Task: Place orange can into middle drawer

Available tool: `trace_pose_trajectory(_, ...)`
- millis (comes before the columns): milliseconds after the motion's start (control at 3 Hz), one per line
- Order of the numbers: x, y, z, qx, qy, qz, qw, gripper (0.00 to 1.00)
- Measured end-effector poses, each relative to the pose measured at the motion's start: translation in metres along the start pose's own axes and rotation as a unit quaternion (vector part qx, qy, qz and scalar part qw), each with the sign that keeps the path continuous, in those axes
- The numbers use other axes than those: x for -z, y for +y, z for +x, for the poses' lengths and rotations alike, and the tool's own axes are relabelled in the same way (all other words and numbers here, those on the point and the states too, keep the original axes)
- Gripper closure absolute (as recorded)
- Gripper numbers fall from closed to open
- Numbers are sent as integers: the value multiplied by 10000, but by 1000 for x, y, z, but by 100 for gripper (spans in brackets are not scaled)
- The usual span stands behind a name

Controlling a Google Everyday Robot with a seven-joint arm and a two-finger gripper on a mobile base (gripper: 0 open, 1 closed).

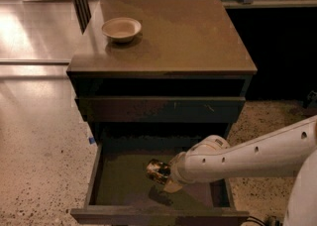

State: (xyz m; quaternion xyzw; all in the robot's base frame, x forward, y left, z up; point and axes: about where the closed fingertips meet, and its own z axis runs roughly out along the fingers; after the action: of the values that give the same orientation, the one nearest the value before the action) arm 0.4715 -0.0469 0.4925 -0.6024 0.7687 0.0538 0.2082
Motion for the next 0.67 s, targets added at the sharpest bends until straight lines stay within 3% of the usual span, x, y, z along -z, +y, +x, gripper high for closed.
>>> trace_pose_trajectory(333,-33,-2,6,-249,-199,-132,9994,100)
trace_pose_trajectory(667,-59,18,21,-365,-110,-429,9983,100)
